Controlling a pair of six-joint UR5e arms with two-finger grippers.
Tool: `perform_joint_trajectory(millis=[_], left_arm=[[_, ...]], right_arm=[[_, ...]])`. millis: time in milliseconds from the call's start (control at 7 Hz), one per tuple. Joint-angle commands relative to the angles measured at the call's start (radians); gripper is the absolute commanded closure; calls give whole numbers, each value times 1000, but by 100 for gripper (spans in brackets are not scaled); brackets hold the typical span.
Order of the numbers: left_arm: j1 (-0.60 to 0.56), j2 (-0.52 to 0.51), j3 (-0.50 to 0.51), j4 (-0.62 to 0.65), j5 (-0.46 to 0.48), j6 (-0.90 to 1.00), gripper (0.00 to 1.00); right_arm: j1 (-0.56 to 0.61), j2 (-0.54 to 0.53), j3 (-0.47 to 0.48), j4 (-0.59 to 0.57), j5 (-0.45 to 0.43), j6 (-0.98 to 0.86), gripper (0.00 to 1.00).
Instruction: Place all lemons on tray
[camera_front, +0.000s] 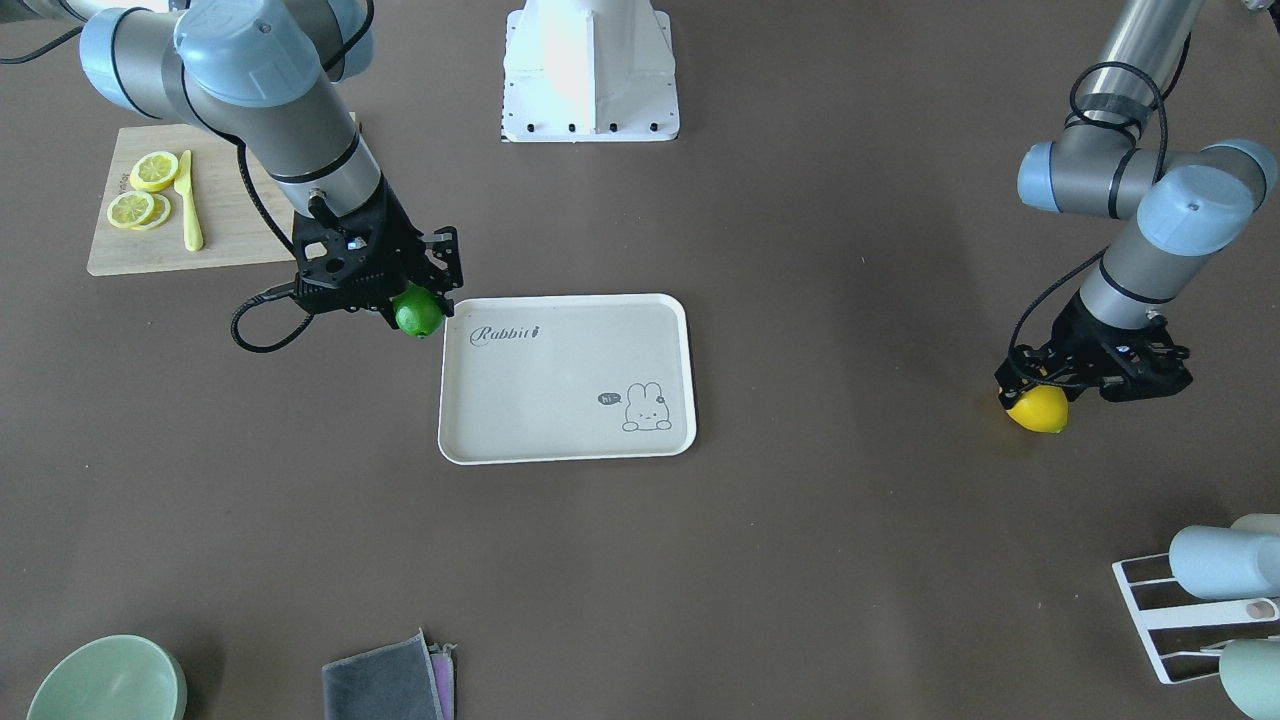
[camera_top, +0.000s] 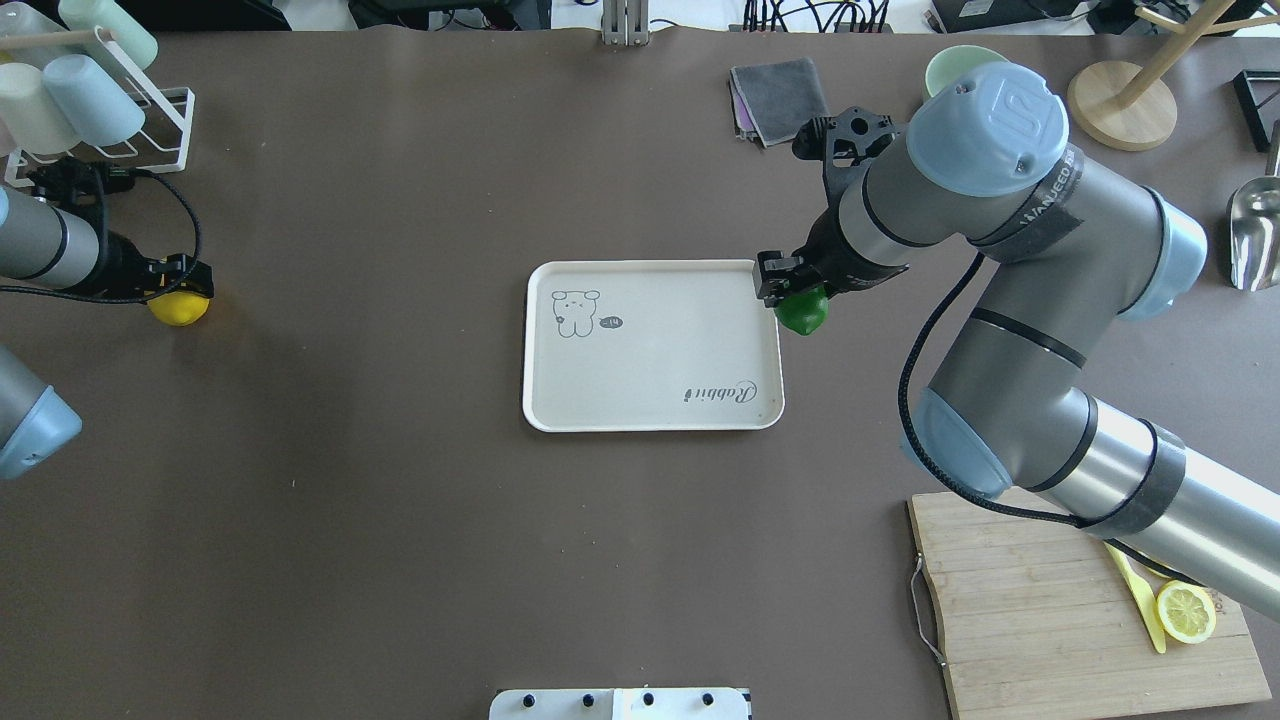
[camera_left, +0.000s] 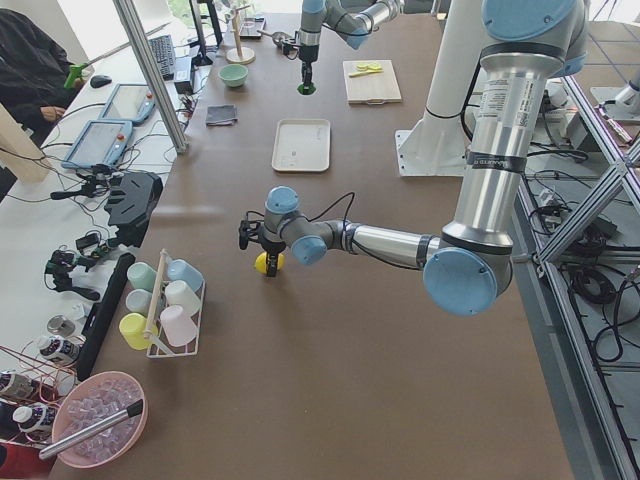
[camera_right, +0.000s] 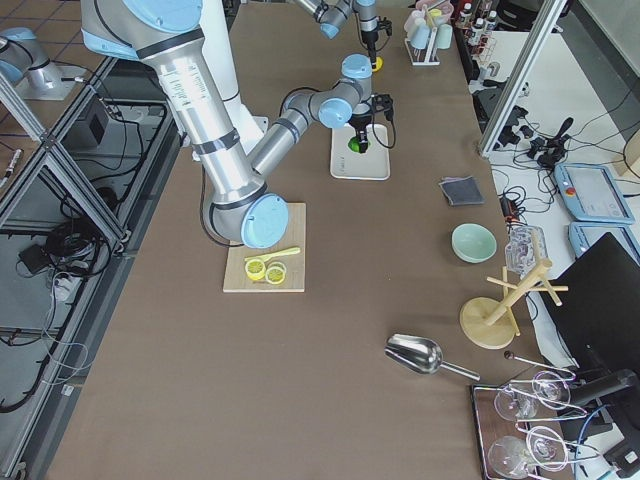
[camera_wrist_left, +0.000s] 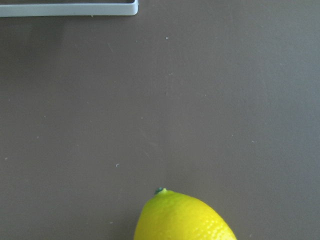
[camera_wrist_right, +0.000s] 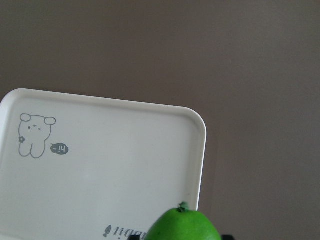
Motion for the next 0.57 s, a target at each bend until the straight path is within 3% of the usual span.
perform_joint_trajectory(millis=[0,286,429], left_arm=[[5,-26,-50,15,-8,-65,100],[4,-84,-198,201,-28,-88,100],[13,-176,-215,256,-28,-230,100]], right_arm=[[-8,3,-1,2,-4,18,100],[-36,1,-3,2,-16,29,100],[-62,3,-7,2,-48,62,100]])
